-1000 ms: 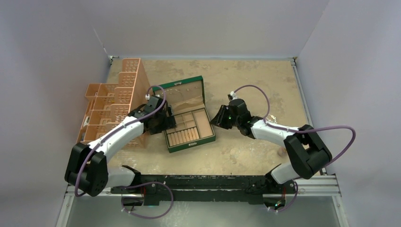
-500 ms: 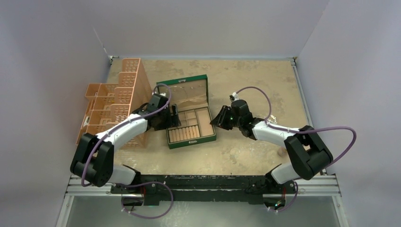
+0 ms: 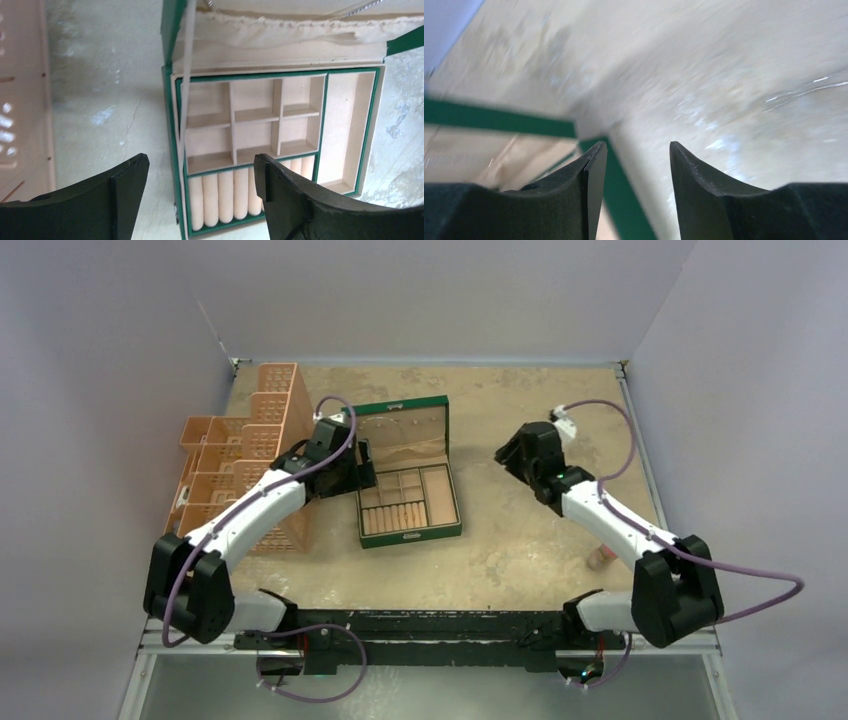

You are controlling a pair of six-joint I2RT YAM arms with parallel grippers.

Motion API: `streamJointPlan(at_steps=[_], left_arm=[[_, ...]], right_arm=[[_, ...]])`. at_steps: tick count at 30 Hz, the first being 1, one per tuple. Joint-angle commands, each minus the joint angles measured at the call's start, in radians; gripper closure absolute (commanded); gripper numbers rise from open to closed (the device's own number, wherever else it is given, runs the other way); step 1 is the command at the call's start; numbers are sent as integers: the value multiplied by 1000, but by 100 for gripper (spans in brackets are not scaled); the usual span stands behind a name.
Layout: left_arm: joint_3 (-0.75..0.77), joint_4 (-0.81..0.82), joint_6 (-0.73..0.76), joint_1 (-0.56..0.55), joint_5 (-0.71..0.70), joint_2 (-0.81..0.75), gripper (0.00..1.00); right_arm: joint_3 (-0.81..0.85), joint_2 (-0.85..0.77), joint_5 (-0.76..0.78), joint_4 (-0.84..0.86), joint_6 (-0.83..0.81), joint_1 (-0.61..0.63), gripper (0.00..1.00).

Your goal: Organize the mixed jewelry

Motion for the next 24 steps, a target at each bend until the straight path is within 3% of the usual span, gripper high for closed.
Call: streamJointPlan(at_steps=[1, 12, 24], left_arm=[[22, -102, -8, -4, -20, -94, 23], [-34, -9, 116, -4, 292, -287, 25], [-71, 68, 157, -4, 374, -299, 25]], right_arm=[[36, 6, 216, -146, 42, -124, 46], [115, 213, 250, -178, 23, -284, 44], [167, 322, 261, -202, -8, -354, 44]])
